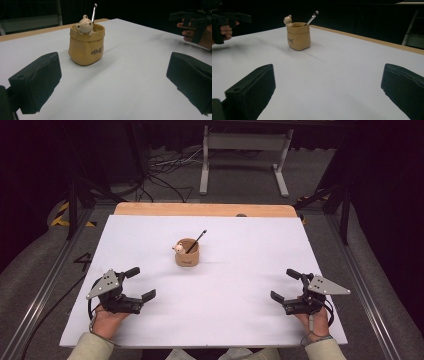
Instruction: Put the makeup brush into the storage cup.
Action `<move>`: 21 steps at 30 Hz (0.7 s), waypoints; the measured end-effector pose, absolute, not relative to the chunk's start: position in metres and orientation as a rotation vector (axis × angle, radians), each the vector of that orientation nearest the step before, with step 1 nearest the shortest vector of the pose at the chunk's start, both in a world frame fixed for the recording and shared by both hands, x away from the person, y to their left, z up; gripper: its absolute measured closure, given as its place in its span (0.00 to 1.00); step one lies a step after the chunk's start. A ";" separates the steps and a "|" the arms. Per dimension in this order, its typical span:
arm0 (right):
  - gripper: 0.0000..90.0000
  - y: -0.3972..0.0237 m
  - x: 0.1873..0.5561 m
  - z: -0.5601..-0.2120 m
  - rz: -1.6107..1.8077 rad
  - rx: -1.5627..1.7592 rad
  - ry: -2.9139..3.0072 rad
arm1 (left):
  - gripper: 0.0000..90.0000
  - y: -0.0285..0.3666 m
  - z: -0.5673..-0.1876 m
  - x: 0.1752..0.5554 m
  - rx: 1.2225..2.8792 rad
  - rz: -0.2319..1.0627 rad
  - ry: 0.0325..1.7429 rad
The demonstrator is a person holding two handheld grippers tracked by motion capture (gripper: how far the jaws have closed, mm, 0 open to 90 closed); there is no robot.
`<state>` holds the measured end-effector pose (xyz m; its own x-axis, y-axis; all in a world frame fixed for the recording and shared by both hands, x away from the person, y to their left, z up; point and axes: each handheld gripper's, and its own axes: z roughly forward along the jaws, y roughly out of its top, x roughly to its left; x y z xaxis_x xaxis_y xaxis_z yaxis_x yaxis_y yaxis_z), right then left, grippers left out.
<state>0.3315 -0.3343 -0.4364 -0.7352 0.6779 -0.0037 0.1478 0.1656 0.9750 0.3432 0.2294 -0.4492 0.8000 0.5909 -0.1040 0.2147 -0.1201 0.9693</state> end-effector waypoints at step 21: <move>0.00 -0.331 0.334 -0.444 1.558 0.826 2.074 | 0.00 0.233 -0.455 0.344 1.680 0.334 0.653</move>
